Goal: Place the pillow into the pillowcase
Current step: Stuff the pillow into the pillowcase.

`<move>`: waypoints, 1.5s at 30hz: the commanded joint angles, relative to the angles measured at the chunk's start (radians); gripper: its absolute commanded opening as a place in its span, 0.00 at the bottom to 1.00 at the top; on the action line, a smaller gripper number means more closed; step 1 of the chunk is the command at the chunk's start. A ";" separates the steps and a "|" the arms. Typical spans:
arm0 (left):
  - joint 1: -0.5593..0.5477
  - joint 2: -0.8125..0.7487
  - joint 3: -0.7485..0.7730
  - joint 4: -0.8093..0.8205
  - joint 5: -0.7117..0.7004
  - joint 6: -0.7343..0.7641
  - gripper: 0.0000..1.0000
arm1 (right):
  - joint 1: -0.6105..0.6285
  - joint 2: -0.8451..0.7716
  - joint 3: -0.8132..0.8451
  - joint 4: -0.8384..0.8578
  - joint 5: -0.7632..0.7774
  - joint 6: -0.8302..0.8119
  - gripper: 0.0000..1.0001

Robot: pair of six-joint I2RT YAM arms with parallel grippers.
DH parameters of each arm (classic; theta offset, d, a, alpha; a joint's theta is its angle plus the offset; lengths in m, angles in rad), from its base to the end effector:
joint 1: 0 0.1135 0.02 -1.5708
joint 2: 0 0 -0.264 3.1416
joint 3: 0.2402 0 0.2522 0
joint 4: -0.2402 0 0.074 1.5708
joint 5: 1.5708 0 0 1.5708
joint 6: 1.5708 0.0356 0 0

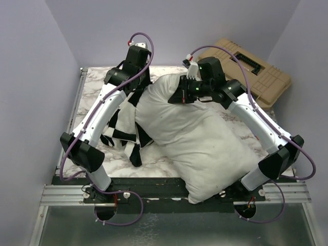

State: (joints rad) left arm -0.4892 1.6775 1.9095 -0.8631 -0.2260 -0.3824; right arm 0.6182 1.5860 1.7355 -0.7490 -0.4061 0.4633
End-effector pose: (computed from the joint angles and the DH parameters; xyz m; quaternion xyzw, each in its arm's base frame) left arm 0.3219 -0.1624 0.4266 -0.0037 0.8874 -0.0988 0.4503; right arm 0.2733 0.2116 0.4131 -0.1609 0.8563 0.3882 0.3002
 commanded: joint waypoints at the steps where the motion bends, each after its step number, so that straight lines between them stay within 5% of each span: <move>1: -0.002 -0.049 -0.009 0.058 0.078 -0.053 0.00 | 0.022 -0.006 -0.101 0.208 -0.301 0.089 0.00; 7: -0.002 -0.118 -0.057 0.124 0.184 -0.054 0.00 | 0.055 0.140 -0.129 0.189 -0.410 -0.010 0.00; 10: -0.002 -0.156 -0.091 0.157 0.223 -0.062 0.00 | 0.097 0.191 -0.172 0.310 -0.512 0.019 0.00; 19: -0.002 -0.308 -0.186 0.348 0.530 -0.116 0.00 | 0.162 0.398 -0.095 0.299 -0.651 -0.028 0.00; 26: -0.003 -0.435 -0.392 0.479 0.636 -0.198 0.00 | 0.160 0.332 -0.255 0.701 -0.632 0.203 0.00; 32: -0.005 -0.639 -0.799 0.500 0.437 -0.216 0.00 | 0.156 0.090 -0.391 0.616 -0.352 0.139 0.44; 38: -0.005 -0.704 -0.968 0.532 0.285 -0.226 0.00 | 0.154 -0.118 -0.389 0.348 -0.053 0.033 0.81; 45: -0.005 -0.699 -0.950 0.533 0.282 -0.212 0.00 | 0.021 -0.123 -0.321 0.263 0.046 0.082 1.00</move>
State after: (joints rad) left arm -0.4866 0.9764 0.9623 -0.2974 0.0734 -0.5983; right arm 0.7197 1.4261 1.3777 -0.3714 -0.4728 0.5266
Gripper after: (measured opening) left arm 0.006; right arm 0.986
